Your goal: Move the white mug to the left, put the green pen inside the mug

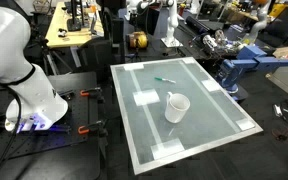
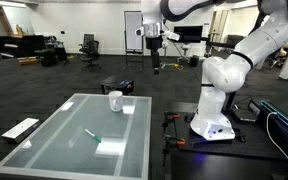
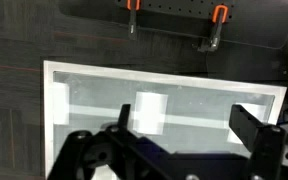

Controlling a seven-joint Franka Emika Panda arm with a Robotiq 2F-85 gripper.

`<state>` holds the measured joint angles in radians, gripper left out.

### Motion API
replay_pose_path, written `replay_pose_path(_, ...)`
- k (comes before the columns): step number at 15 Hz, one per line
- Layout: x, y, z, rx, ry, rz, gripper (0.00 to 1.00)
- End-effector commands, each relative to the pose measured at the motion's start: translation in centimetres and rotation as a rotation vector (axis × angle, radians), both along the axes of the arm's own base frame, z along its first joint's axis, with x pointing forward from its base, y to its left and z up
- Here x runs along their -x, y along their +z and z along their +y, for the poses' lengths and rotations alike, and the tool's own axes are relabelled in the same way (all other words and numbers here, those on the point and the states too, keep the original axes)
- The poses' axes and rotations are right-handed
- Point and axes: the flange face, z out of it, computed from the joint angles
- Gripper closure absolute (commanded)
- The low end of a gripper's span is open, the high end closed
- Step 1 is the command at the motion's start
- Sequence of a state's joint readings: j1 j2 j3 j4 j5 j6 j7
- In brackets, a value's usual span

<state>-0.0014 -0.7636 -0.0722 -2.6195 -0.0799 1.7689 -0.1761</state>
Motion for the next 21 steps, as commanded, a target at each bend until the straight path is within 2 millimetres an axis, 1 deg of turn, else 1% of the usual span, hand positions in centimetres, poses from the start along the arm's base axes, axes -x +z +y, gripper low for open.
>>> replay_pose_path(1,0.0,0.0,0.0,0.0,0.0,0.001,0.0)
replay_pose_path(7,0.0,0.0,0.0,0.0,0.0,0.001,0.0)
replay_pose_path(10,-1.3,0.4,0.7,0.004,-0.032,-0.042,0.0)
replay_pose_path(12,-2.7,0.8,1.5,0.009,-0.076,-0.1,0.0)
replay_pose_path(16,-6.3,1.1,2.8,0.021,-0.205,-0.212,0.0)
replay_pose_path(19,-9.3,1.0,2.8,0.026,-0.319,-0.266,0.0)
replay_pose_path(21,-11.3,0.9,2.3,0.014,-0.412,-0.289,0.0)
